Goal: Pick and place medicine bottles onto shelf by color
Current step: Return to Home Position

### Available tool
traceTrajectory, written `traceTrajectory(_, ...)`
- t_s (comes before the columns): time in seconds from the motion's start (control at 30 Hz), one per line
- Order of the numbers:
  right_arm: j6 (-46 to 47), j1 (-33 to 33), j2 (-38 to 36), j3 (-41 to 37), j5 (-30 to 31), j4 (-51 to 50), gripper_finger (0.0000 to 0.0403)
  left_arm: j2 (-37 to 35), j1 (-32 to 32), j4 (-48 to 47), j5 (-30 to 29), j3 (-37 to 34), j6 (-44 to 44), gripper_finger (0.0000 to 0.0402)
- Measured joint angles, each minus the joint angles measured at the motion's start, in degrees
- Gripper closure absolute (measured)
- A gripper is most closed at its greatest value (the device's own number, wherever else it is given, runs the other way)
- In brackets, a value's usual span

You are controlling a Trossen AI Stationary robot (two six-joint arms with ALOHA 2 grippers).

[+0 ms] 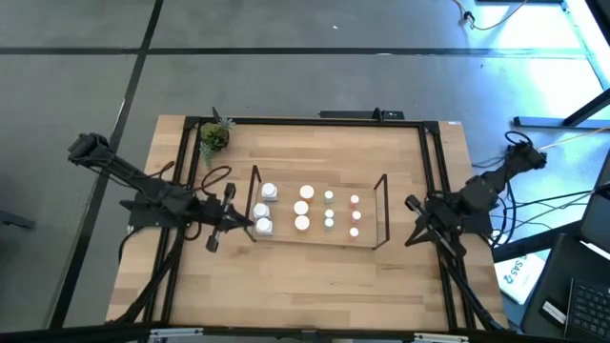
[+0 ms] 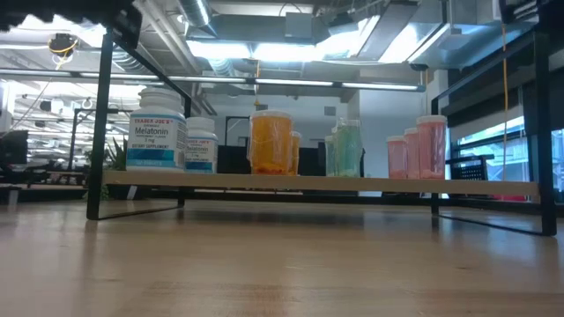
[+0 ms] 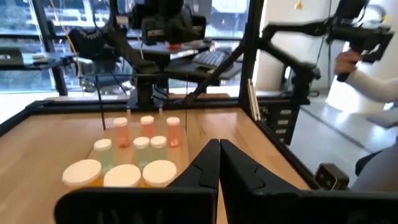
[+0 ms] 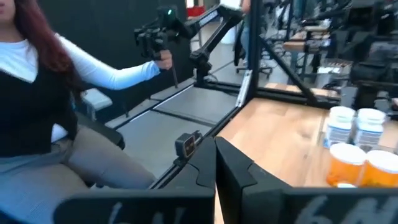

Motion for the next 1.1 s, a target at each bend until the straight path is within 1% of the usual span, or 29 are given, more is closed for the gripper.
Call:
traceTrajectory(0.1,-0.43,-2.44,-3.25,-1.38,-1.36,-0.07,0.0403,-2.8,-0.16,2.83,0.25,-3.59,-0.24,0.0402)
traceTrajectory(0.3,-1.44,-5.55,-9.39,-2.98,-4.49,-1.03,0.0403,-8.27,-1.02,4.77,0.12,-9.14,-0.07,0.0402)
traceTrajectory(0.43,-2.02,-6.88,-13.4,-6.07,-4.45,-1.03,0.0403,-10.69,-1.25,6.31,-0.04,-12.13,0.14,0.0402)
traceTrajectory(0.67,-0.27,-9.36,-19.5,-11.92,-4.14,0.2,0.0403,-14.32,-1.25,8.22,-0.87,-16.78,0.04,0.0402)
traceTrajectory(0.8,-0.64,-10.56,-22.05,-14.07,-4.14,0.94,0.0402,-14.73,-1.25,7.77,-0.97,-16.96,1.79,0.0402)
traceTrajectory(1.0,-1.8,-11.92,-22.0,-16.03,-4.56,2.34,0.0402,-14.72,-1.25,7.44,-0.98,-16.96,4.63,0.0401)
traceTrajectory(1.1,-2.07,-12.34,-22.01,-18.43,-6.16,5.79,0.0402,-14.67,-1.25,7.33,-0.98,-16.96,4.63,0.0402)
